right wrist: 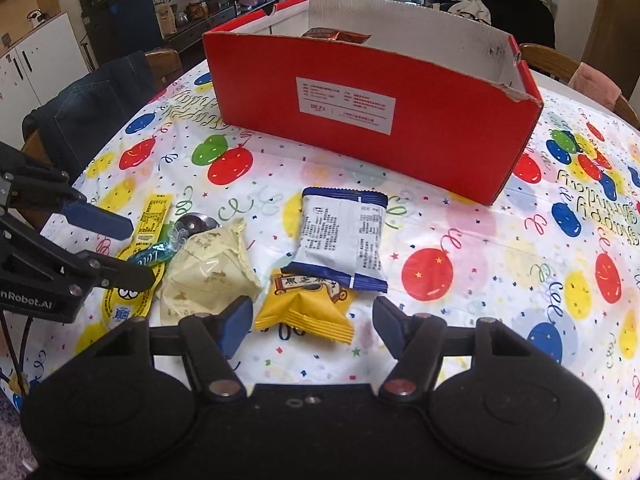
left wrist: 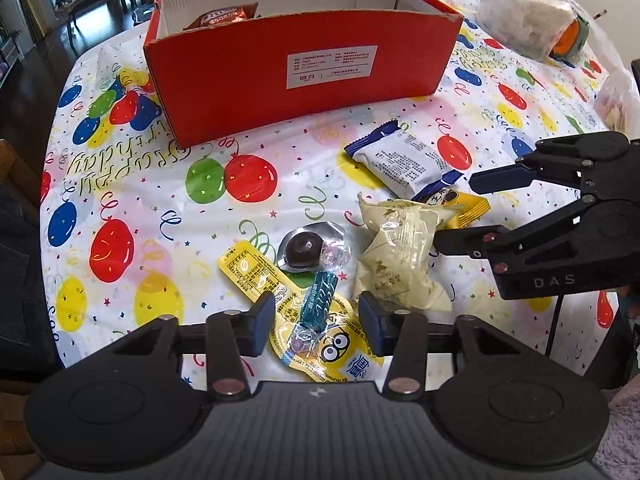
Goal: Organize snacks
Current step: 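Grasp the blue mint roll with the left tool while the right tool grasps the yellow snack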
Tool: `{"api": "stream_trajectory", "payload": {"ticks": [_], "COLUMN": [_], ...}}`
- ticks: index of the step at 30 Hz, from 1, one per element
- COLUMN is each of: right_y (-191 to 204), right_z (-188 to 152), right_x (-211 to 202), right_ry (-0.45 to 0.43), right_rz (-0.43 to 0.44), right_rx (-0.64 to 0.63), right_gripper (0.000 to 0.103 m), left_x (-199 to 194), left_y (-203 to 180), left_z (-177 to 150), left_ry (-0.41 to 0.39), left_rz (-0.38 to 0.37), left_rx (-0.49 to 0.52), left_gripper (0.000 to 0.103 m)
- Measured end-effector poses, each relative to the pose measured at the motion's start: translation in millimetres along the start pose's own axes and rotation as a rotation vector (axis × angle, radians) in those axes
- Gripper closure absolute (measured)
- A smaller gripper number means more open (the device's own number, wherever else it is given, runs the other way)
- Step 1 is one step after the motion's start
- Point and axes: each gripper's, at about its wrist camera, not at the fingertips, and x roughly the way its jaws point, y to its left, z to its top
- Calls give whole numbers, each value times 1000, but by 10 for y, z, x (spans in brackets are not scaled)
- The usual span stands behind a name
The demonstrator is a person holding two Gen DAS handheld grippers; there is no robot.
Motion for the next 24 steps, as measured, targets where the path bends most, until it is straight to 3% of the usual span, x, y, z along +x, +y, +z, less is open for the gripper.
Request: {"api": "stream_trajectory", "payload": {"ticks": [10, 16, 24], "right_y": [-9, -45, -95], "right_z": [20, 12, -41], "right_x": [67, 23, -129], "right_ry": [17, 12, 1], "right_rz": [14, 17, 33], "right_rx": [18, 44, 102], "right_gripper": [53, 54, 55], "left_x": [62, 62, 30], "left_y": [-42, -7, 37], "left_z": [4, 10, -29], "left_ry": [9, 4, -4], "left_rz": [-9, -6, -9], "left_rx": [13, -7, -46], "left_gripper": [74, 90, 91]}}
